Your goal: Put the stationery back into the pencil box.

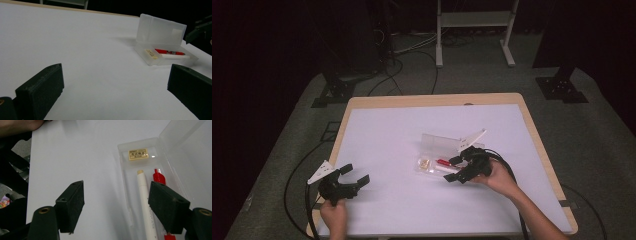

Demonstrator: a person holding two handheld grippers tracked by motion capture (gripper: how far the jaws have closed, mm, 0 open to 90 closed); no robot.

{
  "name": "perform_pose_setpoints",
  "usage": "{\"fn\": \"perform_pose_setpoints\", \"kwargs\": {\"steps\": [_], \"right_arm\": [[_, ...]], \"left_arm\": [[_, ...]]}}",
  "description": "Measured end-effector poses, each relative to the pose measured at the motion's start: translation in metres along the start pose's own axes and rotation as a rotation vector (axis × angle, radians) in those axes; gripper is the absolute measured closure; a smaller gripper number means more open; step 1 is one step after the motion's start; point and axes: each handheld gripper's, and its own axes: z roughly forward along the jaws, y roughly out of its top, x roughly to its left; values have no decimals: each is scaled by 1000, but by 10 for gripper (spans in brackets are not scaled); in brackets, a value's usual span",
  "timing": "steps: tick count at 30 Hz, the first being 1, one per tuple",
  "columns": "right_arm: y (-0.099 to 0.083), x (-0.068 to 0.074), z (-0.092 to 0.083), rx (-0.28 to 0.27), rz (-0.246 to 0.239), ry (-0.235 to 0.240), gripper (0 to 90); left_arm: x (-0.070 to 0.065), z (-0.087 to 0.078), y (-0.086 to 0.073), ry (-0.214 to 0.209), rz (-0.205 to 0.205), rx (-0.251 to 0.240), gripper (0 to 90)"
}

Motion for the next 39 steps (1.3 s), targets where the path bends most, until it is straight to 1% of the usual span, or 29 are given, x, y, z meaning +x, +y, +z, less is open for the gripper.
{"fn": "perform_pose_setpoints", "kwargs": {"steps": [5,10,15,19,24,28,33,34,39], "right_arm": [[-6,0,-5,0,0,-4,279],[-11,0,-11,-4,17,-1,280],[-16,0,-16,-10,11,-9,280],[-20,0,-19,-11,24,-9,280],[-25,0,-23,-19,19,-10,280],[-29,0,-26,-17,29,-12,280],[-33,0,-30,-29,30,-12,278],[-34,0,-31,-28,36,-12,277],[-39,-2,-36,-32,41,-28,269]], "left_arm": [[0,0,0,0,0,1,1],[0,0,0,0,1,3,1],[0,0,0,-1,2,3,1],[0,0,0,-1,5,3,1],[0,0,0,-1,5,4,1],[0,0,0,-1,6,5,1],[0,0,0,-1,6,6,1],[0,0,0,-1,6,6,1],[0,0,0,-1,7,6,1]]}}
